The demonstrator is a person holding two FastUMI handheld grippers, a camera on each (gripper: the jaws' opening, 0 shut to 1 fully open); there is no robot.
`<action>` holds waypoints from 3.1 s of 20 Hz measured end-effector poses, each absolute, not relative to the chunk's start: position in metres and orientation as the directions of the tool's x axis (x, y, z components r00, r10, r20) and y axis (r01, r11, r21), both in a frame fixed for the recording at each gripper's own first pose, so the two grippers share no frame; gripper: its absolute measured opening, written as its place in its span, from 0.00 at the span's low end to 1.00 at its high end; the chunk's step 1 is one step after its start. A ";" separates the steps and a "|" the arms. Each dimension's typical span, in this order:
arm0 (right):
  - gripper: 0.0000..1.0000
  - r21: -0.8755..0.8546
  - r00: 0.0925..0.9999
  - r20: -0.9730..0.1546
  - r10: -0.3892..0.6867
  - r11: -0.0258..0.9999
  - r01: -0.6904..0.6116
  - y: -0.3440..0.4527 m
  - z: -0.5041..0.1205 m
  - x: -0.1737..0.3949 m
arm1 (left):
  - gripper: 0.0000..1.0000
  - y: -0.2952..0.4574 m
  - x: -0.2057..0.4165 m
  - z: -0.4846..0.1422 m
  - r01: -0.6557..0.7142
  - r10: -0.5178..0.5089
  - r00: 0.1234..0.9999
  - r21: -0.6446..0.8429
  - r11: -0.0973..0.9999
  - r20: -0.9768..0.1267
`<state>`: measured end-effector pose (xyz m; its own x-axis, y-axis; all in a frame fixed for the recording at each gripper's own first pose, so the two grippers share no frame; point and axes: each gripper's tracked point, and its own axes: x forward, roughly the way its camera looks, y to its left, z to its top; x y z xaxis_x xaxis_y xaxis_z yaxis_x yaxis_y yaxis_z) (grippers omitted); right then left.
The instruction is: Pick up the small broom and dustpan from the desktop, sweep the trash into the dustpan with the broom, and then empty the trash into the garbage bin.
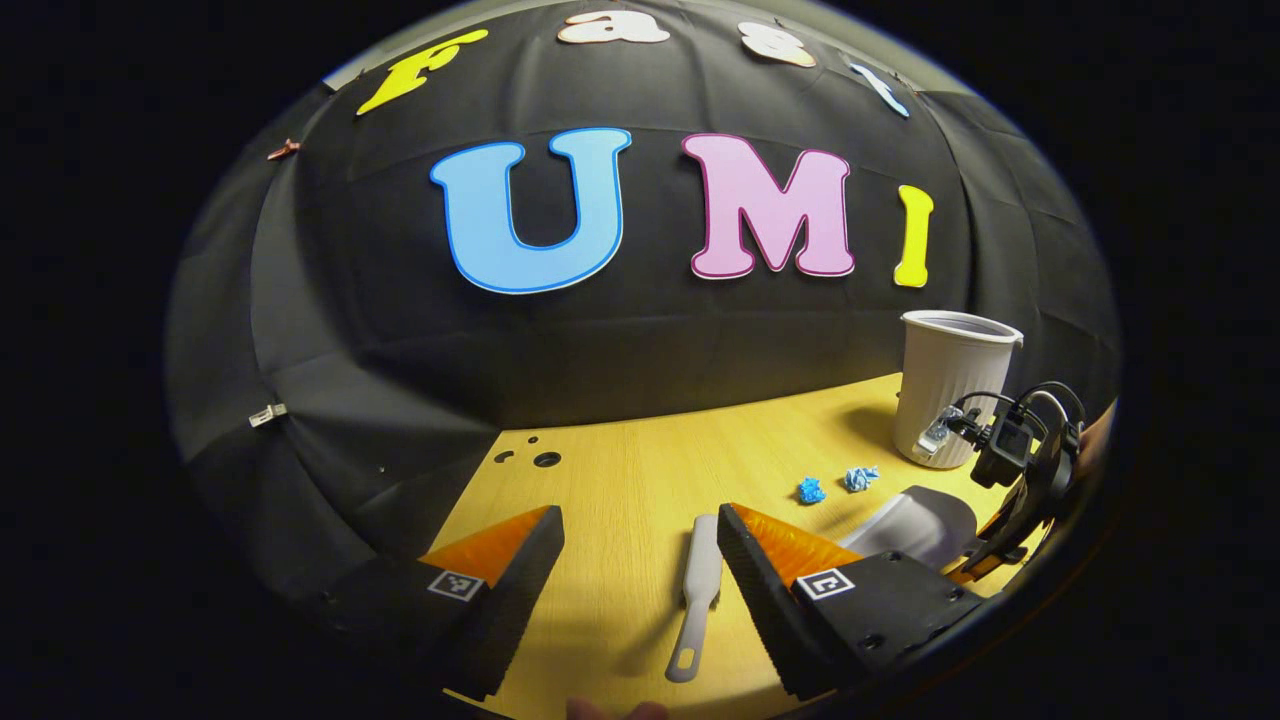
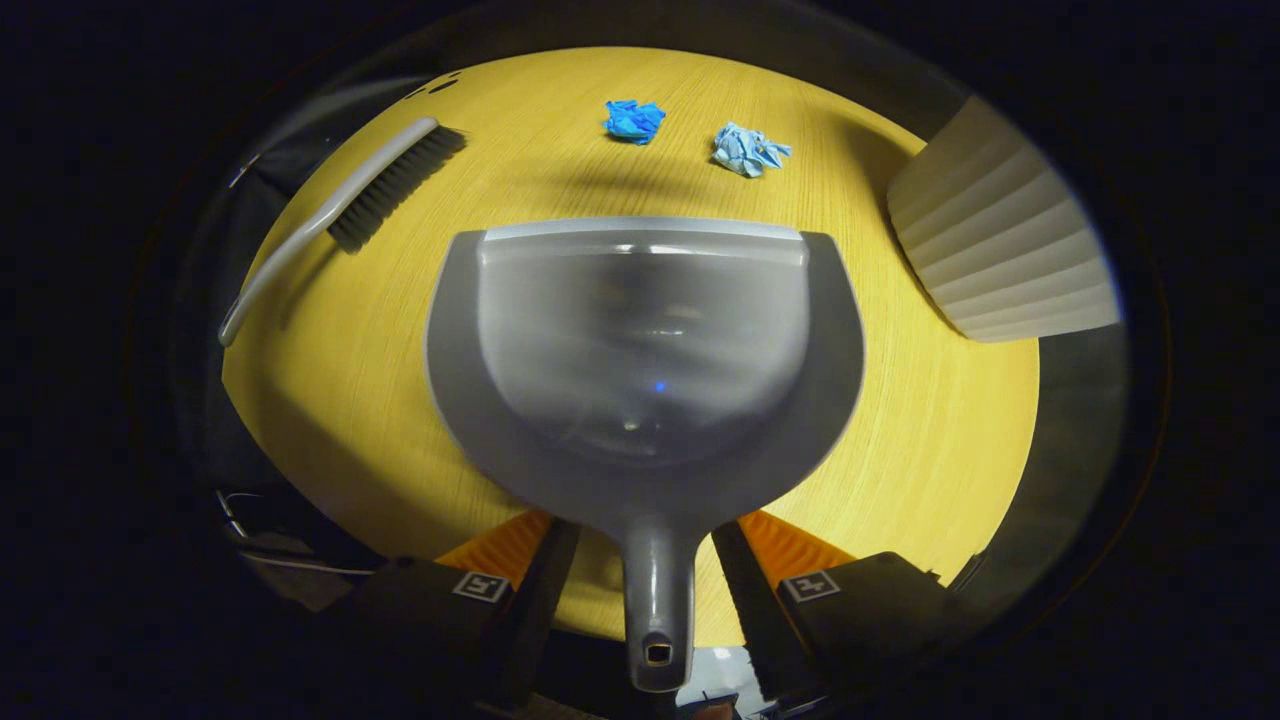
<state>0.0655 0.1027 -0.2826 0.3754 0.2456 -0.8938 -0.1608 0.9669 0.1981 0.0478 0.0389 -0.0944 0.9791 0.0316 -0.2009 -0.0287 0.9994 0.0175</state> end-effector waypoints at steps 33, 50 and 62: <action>0.34 0.277 0.459 -0.815 0.353 0.934 -0.226 0.033 -0.284 0.050 | 0.31 -0.022 0.059 -0.318 0.150 -0.183 0.343 -0.139 0.979 -0.921; 0.34 0.248 0.422 -0.840 0.341 0.933 -0.259 0.029 -0.283 0.060 | 0.25 -0.085 0.192 -0.278 0.512 -0.227 0.413 0.018 0.859 -0.882; 0.34 0.212 0.437 -0.840 0.322 0.936 -0.281 0.027 -0.282 0.081 | 0.24 -0.171 0.215 -0.267 0.758 -0.367 0.343 0.024 0.652 -0.864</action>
